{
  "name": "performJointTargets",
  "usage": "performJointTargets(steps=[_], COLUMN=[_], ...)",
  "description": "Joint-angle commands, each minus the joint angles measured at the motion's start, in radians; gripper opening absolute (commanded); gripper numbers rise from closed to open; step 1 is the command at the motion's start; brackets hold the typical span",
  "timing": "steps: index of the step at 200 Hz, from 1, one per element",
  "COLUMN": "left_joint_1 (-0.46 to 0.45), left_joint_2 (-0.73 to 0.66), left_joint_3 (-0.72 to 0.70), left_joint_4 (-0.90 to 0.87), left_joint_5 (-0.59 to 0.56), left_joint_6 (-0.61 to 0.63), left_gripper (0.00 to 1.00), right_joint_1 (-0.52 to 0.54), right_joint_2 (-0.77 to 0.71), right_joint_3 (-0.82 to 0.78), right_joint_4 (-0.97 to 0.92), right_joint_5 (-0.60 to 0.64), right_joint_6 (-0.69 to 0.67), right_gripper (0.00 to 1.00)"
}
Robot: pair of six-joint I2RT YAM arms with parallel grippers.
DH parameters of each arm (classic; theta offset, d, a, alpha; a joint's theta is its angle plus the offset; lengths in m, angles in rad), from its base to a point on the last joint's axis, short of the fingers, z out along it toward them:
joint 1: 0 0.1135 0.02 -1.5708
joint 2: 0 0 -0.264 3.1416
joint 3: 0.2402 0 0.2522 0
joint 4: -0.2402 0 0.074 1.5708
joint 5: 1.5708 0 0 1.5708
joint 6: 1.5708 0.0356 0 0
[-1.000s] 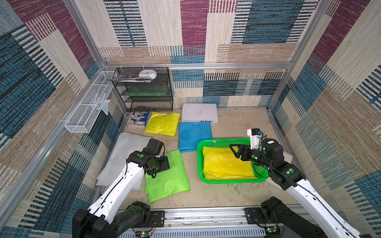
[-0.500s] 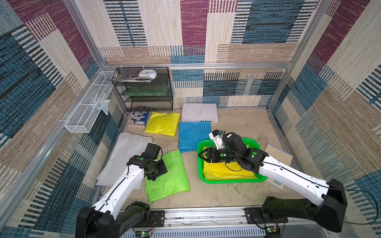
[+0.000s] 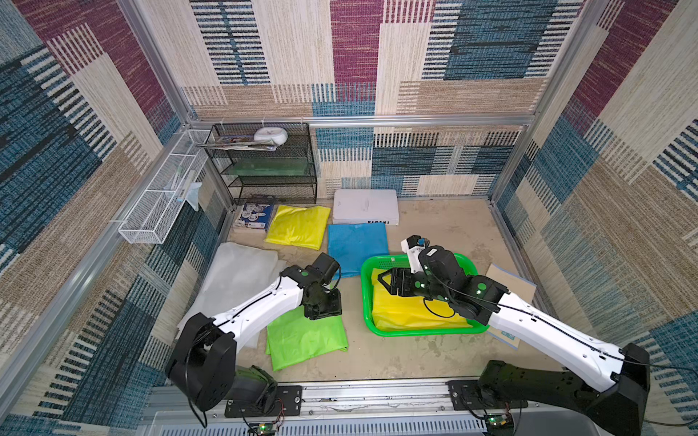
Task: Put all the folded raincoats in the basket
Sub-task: Adjust the raincoat at the center of the board.
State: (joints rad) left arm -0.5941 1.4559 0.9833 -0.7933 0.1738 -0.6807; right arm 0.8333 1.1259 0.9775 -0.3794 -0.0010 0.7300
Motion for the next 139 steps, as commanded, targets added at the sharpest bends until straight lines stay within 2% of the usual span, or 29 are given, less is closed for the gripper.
performJointTargets(steps=[1, 17, 62, 102, 126, 139], left_joint_1=[-0.029, -0.062, -0.137, -0.145, -0.146, -0.148], left_joint_2=[0.064, 0.123, 0.261, 0.326, 0.362, 0.379], left_joint_3=[0.046, 0.086, 0.148, 0.156, 0.156, 0.158], left_joint_4=[-0.051, -0.084, -0.112, -0.129, -0.127, -0.127], left_joint_5=[-0.098, -0.148, -0.200, -0.243, -0.249, -0.253], left_joint_6=[-0.018, -0.014, -0.012, -0.025, -0.024, -0.025], left_gripper=[0.51, 0.51, 0.48, 0.46, 0.40, 0.33], right_joint_1=[-0.013, -0.019, -0.027, -0.030, -0.031, -0.030], right_joint_2=[-0.016, -0.020, -0.016, -0.008, -0.009, -0.010], right_joint_3=[-0.018, -0.030, -0.051, -0.053, -0.057, -0.060], right_joint_4=[-0.019, -0.017, -0.001, -0.003, 0.000, 0.002], right_joint_5=[0.031, 0.022, 0.014, 0.007, 0.008, 0.007], right_joint_6=[-0.019, -0.019, -0.018, -0.023, -0.022, -0.020], right_gripper=[0.71, 0.71, 0.72, 0.72, 0.71, 0.71])
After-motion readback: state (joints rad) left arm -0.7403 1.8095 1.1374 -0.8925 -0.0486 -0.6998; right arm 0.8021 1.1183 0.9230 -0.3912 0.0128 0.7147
